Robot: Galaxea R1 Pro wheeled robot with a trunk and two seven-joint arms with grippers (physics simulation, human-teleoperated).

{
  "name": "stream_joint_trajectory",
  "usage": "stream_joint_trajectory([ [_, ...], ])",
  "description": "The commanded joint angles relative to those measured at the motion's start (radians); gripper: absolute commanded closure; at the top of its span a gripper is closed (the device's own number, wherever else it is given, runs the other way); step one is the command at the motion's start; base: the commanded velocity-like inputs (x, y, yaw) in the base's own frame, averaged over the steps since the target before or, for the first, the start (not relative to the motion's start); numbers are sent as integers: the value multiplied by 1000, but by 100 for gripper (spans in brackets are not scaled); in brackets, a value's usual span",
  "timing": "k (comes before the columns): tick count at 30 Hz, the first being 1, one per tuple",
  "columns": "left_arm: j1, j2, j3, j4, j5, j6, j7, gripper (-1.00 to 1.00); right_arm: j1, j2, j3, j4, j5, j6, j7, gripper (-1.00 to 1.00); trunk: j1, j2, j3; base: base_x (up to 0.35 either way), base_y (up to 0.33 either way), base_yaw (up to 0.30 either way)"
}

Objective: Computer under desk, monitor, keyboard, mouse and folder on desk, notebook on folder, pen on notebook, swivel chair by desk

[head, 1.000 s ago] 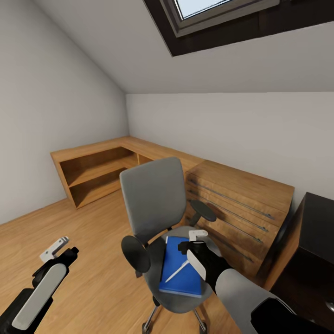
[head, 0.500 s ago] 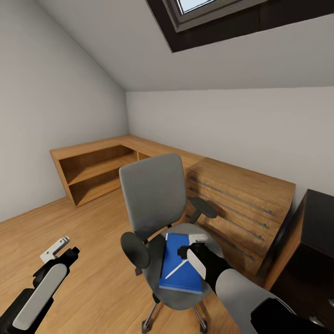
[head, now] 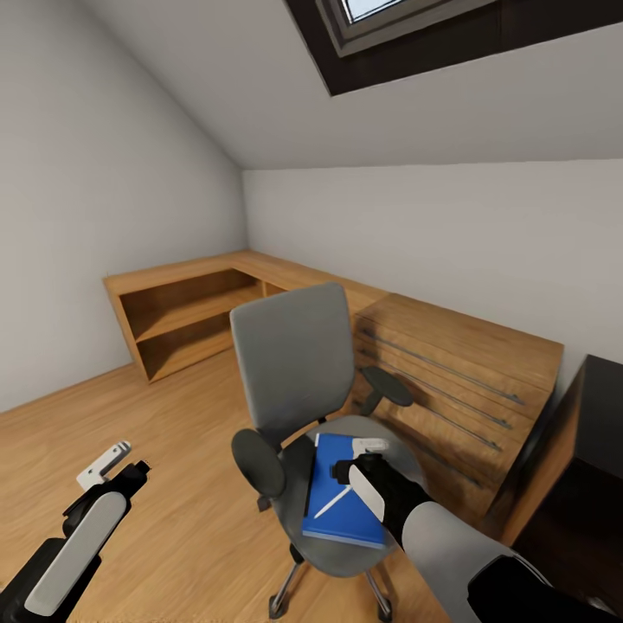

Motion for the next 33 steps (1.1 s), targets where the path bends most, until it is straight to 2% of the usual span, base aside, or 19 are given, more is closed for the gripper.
stream_joint_trajectory([
  [1,-1,1,-1,-1,1,8,6,-100,-1,0,5,0,-7,4,-8,-100,0,-1,-1,0,0,238],
  [7,-1,0,-3,-1,1,8,6,-100,-1,0,2,1,-6,4,-7,-100,0,-1,-3,0,0,105],
  [10,-1,-18,-20,-16,-1,12,8,-100,-1,0,2,3,-6,3,-6,-100,0,-1,-3,0,0,0],
  [12,-1,-20,-31,-16,-1,12,8,-100,-1,0,2,4,-6,3,-6,-100,0,-1,-3,0,0,0],
  [16,-1,-33,-35,-34,2,12,9,-100,-1,0,3,4,-7,4,-5,-100,0,-1,-3,0,0,0],
  [25,-1,-37,-37,-59,5,12,9,-100,-1,0,3,4,-8,4,-5,-100,0,-1,-3,0,0,0],
  [33,-1,-37,-38,-59,5,12,10,-100,-1,0,4,4,-8,4,-5,-100,31,-57,-28,0,0,0],
])
